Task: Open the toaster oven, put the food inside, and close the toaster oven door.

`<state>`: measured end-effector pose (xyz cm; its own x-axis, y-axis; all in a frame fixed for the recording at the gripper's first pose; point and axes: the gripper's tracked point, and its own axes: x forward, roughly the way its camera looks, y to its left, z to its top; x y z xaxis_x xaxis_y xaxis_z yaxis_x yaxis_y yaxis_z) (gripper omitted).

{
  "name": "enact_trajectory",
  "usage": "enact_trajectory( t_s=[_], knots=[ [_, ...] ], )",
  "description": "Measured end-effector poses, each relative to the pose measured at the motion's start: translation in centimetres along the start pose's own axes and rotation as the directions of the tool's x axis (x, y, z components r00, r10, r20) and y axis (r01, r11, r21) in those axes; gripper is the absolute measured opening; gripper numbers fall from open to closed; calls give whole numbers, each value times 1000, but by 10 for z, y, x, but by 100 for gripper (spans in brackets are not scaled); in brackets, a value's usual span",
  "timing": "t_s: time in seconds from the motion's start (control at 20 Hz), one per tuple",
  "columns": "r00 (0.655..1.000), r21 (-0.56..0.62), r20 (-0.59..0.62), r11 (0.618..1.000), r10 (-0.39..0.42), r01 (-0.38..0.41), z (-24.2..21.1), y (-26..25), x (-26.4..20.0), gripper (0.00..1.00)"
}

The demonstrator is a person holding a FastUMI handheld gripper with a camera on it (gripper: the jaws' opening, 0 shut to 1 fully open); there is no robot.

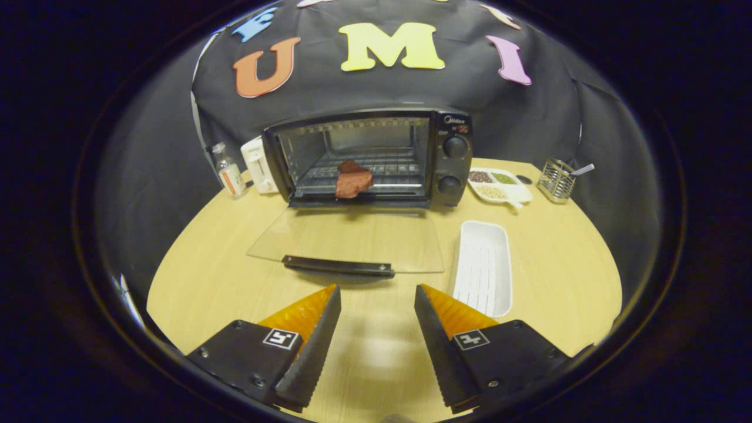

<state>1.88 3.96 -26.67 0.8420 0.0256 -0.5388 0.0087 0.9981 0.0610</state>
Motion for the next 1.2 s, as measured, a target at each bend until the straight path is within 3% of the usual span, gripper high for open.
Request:
enact_trajectory(
  t_s=[0.75,1.2],
  knots=[
    [998,-72,-59,997,3,-7,-6,18,64,81],
    [997,-42,-64,999,31,-34,24,20,44,81]
  ],
)
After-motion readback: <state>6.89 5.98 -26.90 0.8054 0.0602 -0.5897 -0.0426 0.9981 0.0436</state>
